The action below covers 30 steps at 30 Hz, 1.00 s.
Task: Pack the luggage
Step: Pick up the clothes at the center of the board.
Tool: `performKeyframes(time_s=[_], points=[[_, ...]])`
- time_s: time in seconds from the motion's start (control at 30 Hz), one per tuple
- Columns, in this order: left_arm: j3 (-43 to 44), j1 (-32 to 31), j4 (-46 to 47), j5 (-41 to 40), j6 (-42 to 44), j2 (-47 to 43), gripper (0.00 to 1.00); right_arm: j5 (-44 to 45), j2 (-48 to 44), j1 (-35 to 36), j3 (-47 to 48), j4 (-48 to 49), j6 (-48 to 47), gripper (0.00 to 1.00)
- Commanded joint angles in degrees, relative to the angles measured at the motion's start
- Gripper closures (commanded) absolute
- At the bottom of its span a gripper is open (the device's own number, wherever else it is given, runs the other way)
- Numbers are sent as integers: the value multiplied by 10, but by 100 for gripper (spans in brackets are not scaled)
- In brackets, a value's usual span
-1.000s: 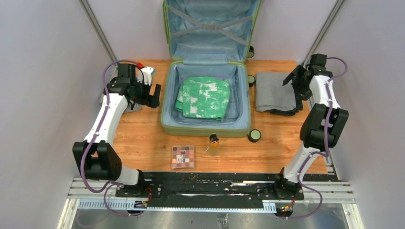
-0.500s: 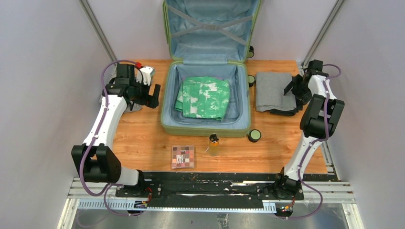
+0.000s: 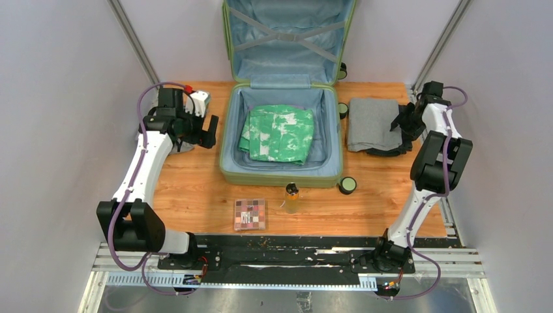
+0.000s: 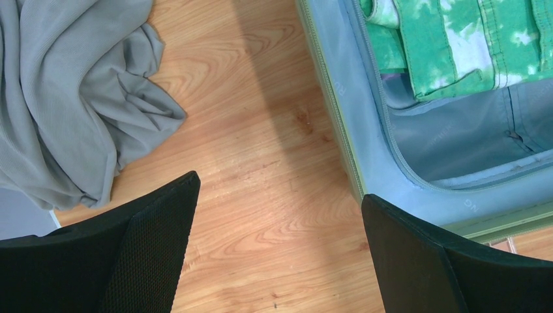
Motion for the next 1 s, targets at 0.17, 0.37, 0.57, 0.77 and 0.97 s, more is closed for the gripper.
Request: performKeyframes(time_s=[0.17, 0.37, 0.57, 0.77, 0.97], points=[[-13, 3, 4, -4, 6, -19, 0, -21, -47, 19, -6, 0, -1, 42], [-16, 3, 5, -6, 10, -20, 0, -20, -36, 23, -19, -8, 2, 40], [-20, 3, 5, -12, 12, -23, 0, -26, -32, 23, -32, -7, 12, 38], [-20, 3, 5, -13, 16, -29, 0, -21, -43, 24, -29, -9, 8, 37], [-18, 3, 4, -8, 12, -31, 0, 27, -46, 38, -4, -45, -19, 37]])
